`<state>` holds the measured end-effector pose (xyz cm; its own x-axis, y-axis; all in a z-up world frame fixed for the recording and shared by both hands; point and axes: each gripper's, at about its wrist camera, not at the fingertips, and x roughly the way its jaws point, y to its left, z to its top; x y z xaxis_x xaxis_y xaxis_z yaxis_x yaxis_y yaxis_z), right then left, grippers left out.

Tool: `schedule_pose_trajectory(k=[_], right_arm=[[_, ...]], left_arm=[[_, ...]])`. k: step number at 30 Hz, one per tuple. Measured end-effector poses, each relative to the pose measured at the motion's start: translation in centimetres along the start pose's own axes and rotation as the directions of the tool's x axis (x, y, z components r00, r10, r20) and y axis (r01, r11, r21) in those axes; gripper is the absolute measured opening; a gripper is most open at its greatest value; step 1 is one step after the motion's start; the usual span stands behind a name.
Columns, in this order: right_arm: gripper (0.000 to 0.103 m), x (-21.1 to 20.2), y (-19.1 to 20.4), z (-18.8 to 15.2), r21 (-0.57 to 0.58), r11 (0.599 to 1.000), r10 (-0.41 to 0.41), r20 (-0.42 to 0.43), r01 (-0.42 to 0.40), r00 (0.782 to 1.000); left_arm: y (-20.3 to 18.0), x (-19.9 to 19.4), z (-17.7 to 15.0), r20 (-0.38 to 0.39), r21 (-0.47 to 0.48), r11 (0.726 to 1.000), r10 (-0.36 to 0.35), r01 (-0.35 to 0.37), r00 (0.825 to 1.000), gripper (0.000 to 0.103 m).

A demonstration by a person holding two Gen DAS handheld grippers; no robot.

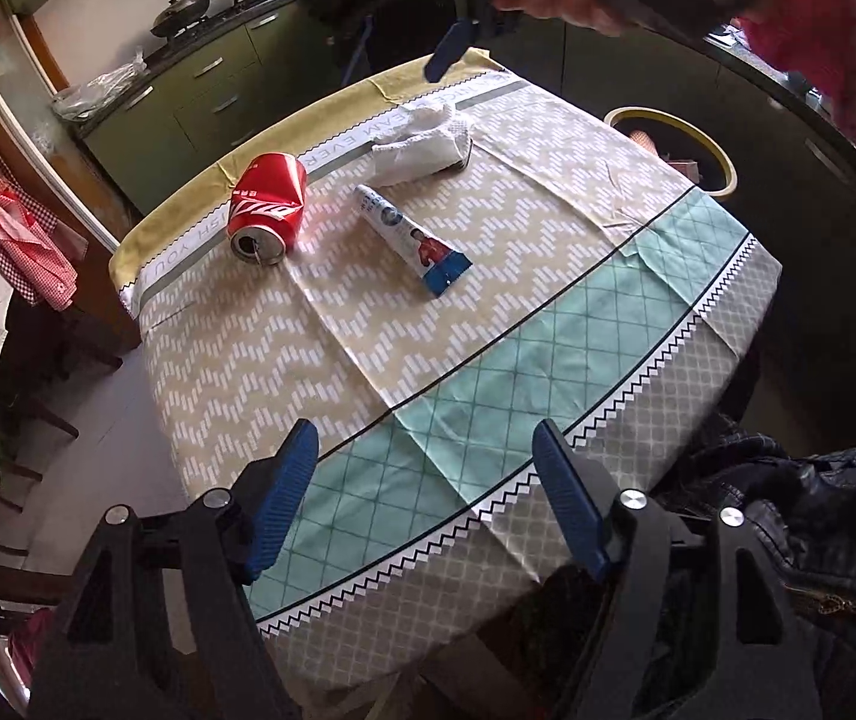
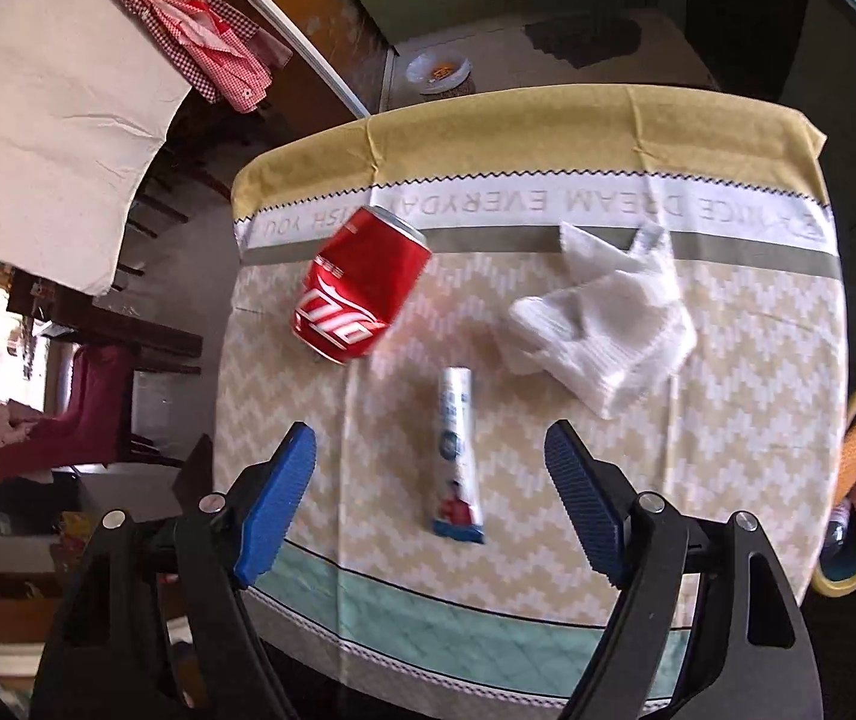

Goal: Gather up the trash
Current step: 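Grasp the red Coca-Cola can with the right gripper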

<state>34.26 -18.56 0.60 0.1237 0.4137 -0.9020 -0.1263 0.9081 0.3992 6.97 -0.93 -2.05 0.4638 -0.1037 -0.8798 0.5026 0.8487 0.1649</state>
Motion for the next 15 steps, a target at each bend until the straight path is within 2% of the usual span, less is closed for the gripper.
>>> schedule_pose_trajectory(k=[3,7,15], right_arm=[[0.079,2.7,1.6,2.3,0.086,0.995,0.045,-0.025,-0.043,0.999],[0.08,5.9,3.4,4.3,0.134,0.991,0.033,-0.048,-0.027,0.998],[0.082,10.6,3.0,6.0,0.235,0.971,-0.014,-0.088,0.034,0.996]], left_arm=[[0.5,0.2,-1.5,-0.005,-0.007,1.0,0.022,-0.022,1.0,0.07],[1.1,0.3,-3.0,-0.018,-0.013,1.0,0.028,-0.028,0.999,0.07],[1.7,-0.1,-4.5,-0.01,-0.011,0.999,0.045,-0.045,0.999,0.071]])
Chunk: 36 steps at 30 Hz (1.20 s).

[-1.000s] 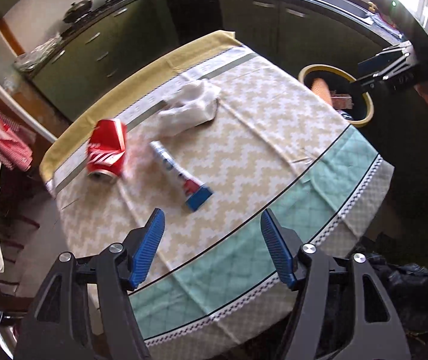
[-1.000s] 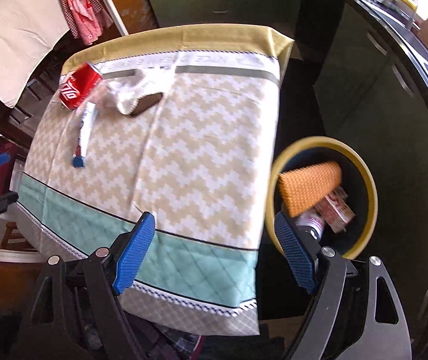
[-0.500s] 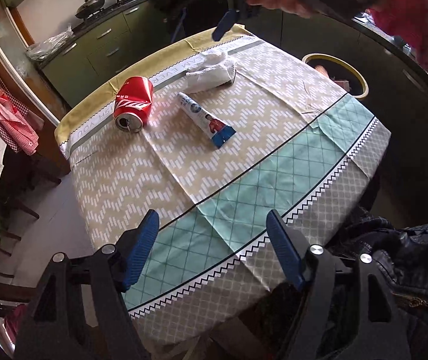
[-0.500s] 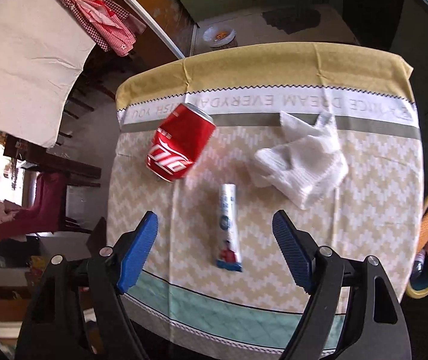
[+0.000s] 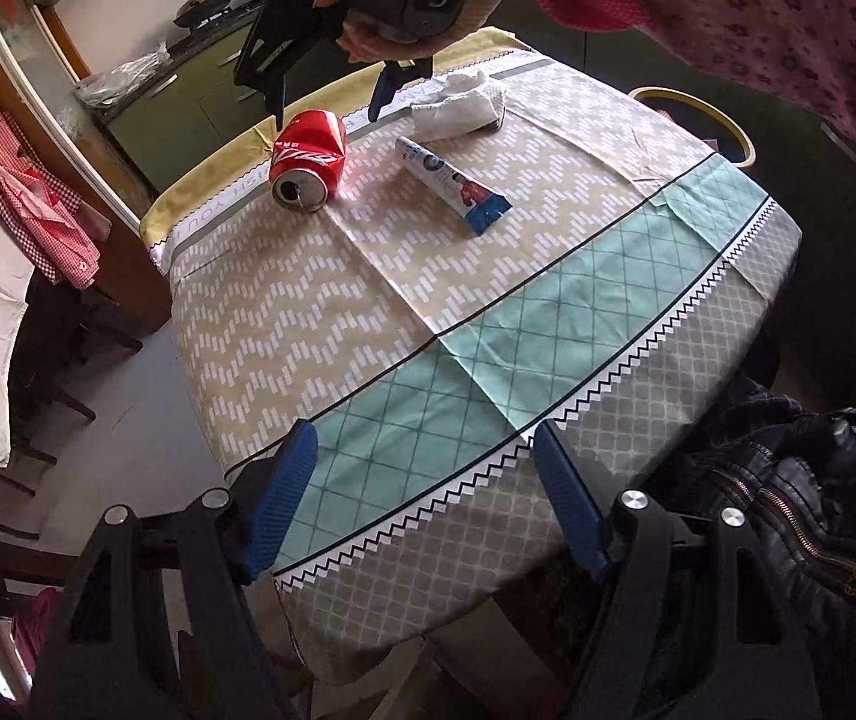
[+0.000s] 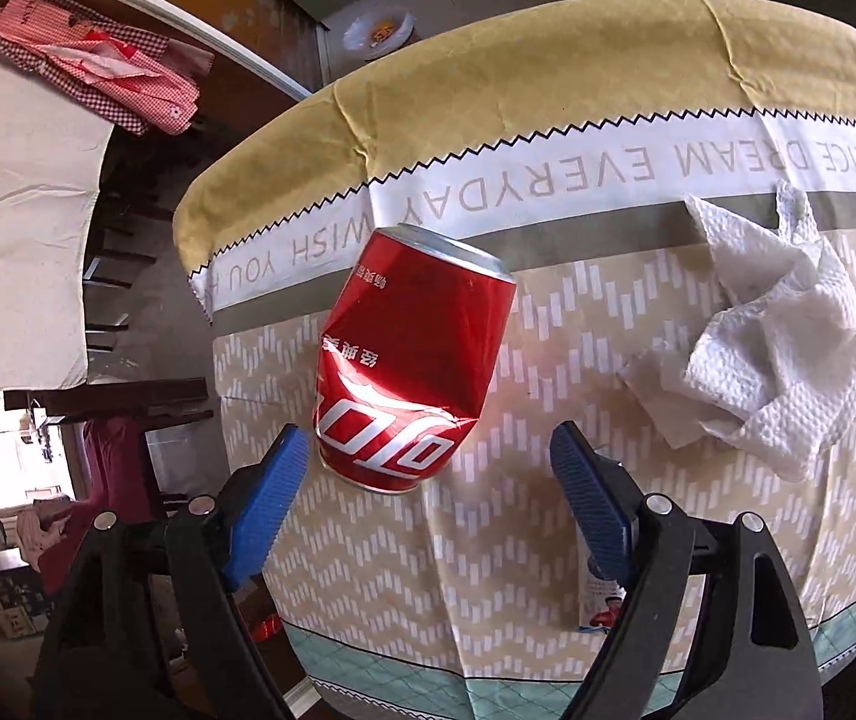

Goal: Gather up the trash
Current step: 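Grasp the red Coca-Cola can with the right gripper, then carry the cola can over the trash bin and open the right gripper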

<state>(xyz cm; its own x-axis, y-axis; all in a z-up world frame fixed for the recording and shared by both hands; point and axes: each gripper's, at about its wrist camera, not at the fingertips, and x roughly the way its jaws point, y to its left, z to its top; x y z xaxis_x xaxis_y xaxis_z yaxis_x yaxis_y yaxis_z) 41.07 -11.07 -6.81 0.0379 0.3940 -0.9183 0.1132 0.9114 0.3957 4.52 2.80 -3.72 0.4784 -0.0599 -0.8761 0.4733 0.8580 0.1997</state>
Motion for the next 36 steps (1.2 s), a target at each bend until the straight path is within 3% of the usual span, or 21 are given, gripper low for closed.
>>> schedule_pose_trajectory(k=[11,20,28,36], right_arm=[[0.085,3.2,0.9,2.4,0.084,0.996,-0.015,0.026,0.013,1.0],[0.085,5.8,1.2,3.2,0.091,0.995,-0.033,-0.011,0.034,0.999],[0.077,7.4,2.9,3.0,-0.013,0.996,-0.087,-0.023,0.086,0.996],[0.076,5.6,3.4,2.4,-0.093,0.992,-0.087,-0.001,0.086,0.996]], left_arm=[[1.3,-0.1,-1.3,0.0,-0.038,0.999,0.012,-0.012,1.0,0.071],[2.4,0.2,-1.8,-0.01,-0.061,0.998,0.017,-0.018,1.0,0.071],[2.6,0.6,-2.1,-0.022,-0.074,0.997,0.018,-0.02,1.0,0.071],[2.5,0.9,-1.7,-0.033,-0.07,0.997,0.024,-0.026,0.999,0.071]])
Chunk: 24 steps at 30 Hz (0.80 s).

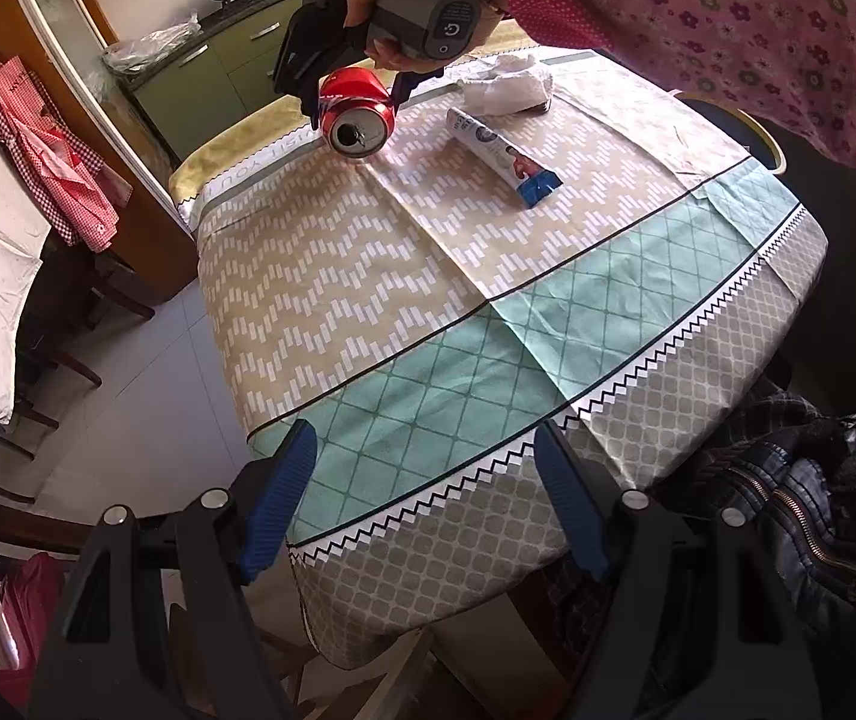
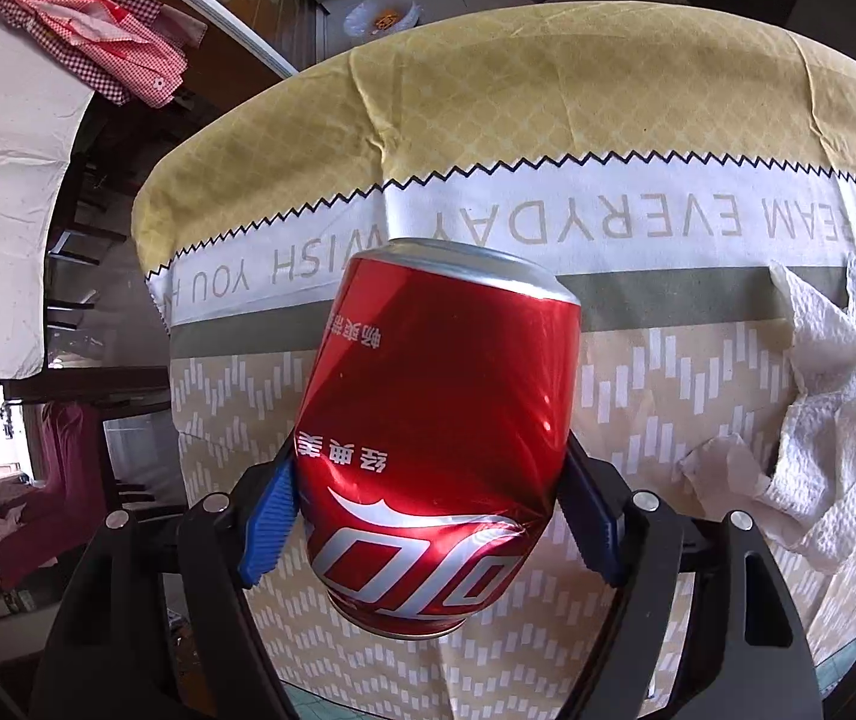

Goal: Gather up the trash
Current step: 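Carry the cola can over the trash bin and open the right gripper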

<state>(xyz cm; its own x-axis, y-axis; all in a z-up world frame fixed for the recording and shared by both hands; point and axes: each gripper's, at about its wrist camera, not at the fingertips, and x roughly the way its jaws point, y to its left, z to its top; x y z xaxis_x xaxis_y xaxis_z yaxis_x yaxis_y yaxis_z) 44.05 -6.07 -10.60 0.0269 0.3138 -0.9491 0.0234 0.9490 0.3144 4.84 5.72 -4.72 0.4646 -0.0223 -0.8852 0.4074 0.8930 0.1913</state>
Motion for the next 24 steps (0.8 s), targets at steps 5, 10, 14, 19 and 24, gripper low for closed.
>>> schedule_pose_trajectory(k=[5,10,14,19,24], right_arm=[[0.076,-3.1,-0.6,-1.2,-0.072,0.997,0.02,0.01,-0.02,1.0],[0.076,-7.1,-2.8,-3.3,-0.152,0.988,0.028,0.021,-0.024,0.999],[0.076,-10.9,-6.3,-5.6,-0.195,0.981,0.035,0.046,-0.026,0.998],[0.076,-16.1,-13.4,-9.1,-0.2,0.979,0.058,0.086,-0.04,0.995],[0.076,-20.9,-21.9,-12.7,-0.17,0.985,0.058,0.143,-0.033,0.988]], left_arm=[[-0.6,0.3,0.8,-0.011,0.013,1.0,0.002,-0.002,1.0,0.071],[-1.4,0.9,2.2,-0.025,0.026,1.0,-0.002,0.003,1.0,0.071],[-2.3,1.5,3.8,-0.037,0.041,0.999,-0.001,0.002,0.999,0.071],[-3.7,2.3,6.0,-0.05,0.069,0.998,-0.002,0.005,0.999,0.071],[-5.7,3.2,8.6,-0.065,0.098,0.995,-0.007,0.014,0.998,0.071]])
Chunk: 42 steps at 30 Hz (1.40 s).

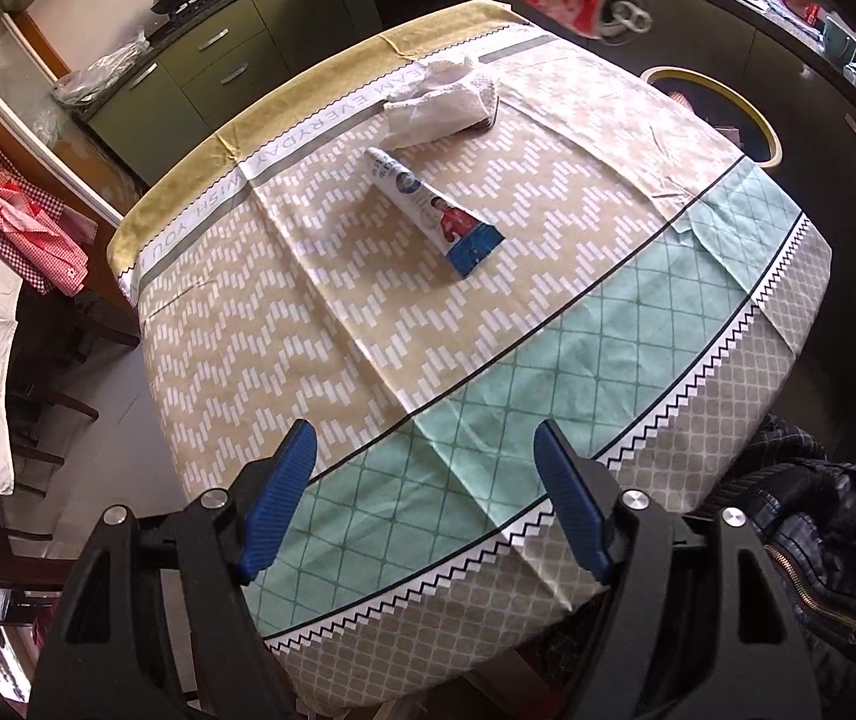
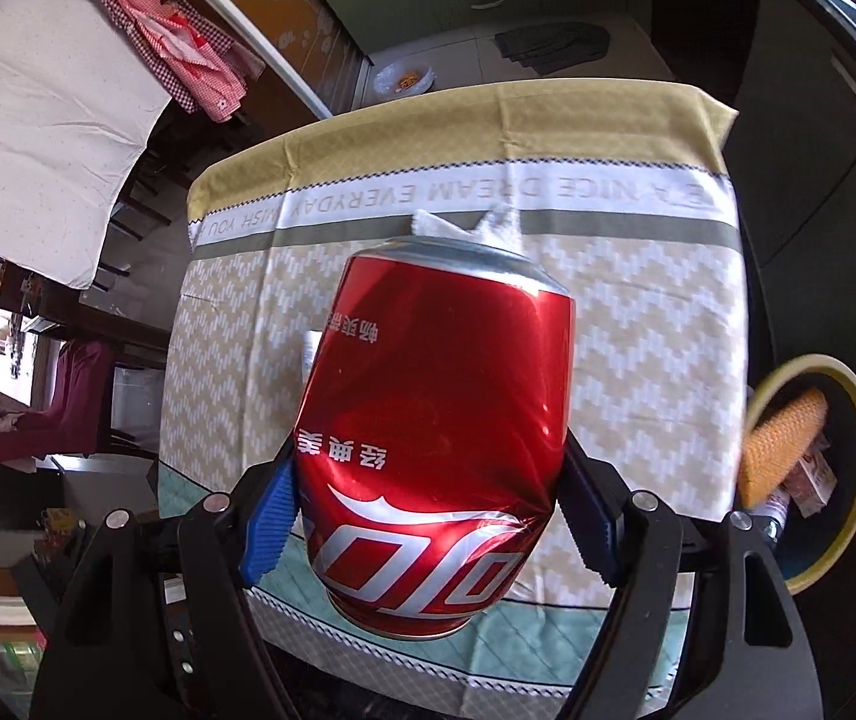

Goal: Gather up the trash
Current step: 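Carry the cola can over the trash bin and open the right gripper, then grasp the white toothpaste tube with the left gripper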

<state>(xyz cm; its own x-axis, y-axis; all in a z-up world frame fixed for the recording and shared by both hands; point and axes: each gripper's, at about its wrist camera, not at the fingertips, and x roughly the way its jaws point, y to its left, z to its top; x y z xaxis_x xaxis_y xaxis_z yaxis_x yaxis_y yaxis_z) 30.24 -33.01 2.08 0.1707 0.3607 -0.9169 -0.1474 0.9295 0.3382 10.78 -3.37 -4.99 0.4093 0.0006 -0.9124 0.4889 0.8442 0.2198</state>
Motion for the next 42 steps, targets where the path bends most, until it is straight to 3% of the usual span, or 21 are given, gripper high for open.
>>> schedule_pose_trajectory(k=[8,13,18,24,29,35,39,42], right_arm=[[0.076,-5.5,-18.1,-6.2,0.244,0.965,-0.115,0.068,0.096,0.991],[0.076,-4.4,-27.9,-9.5,0.376,0.918,-0.152,0.036,0.127,0.988],[0.076,-2.1,-33.3,-10.9,0.414,0.901,-0.149,0.01,0.132,0.989],[0.085,0.3,-35.7,-11.0,0.431,0.89,-0.163,-0.002,0.148,0.987],[0.085,-0.9,-36.1,-12.4,0.442,0.894,-0.108,0.066,0.068,0.992],[0.086,-2.6,-33.7,-14.6,0.396,0.918,-0.045,0.123,-0.007,0.991],[0.086,-1.8,-31.6,-14.5,0.358,0.933,-0.019,0.121,-0.026,0.992],[0.086,-0.9,-30.6,-14.3,0.332,0.943,0.0,0.11,-0.037,0.994]], left_arm=[[-4.6,0.5,4.9,-0.008,0.077,0.996,-0.039,0.039,0.999,0.071],[-7.7,0.8,8.1,-0.015,0.123,0.991,-0.051,0.053,0.999,0.071],[-10.5,0.7,10.5,-0.021,0.172,0.984,-0.05,0.053,0.999,0.071],[-11.5,0.8,11.8,-0.039,0.166,0.985,-0.047,0.053,0.998,0.071],[-10.3,1.1,12.3,-0.064,0.119,0.992,-0.044,0.051,0.997,0.071],[-5.0,2.5,13.7,-0.116,-0.077,0.996,-0.044,0.036,0.992,0.071],[0.3,5.2,14.3,-0.159,-0.322,0.946,-0.098,0.042,0.982,0.071],[2.8,7.8,14.4,-0.196,-0.431,0.902,-0.117,0.021,0.974,0.071]])
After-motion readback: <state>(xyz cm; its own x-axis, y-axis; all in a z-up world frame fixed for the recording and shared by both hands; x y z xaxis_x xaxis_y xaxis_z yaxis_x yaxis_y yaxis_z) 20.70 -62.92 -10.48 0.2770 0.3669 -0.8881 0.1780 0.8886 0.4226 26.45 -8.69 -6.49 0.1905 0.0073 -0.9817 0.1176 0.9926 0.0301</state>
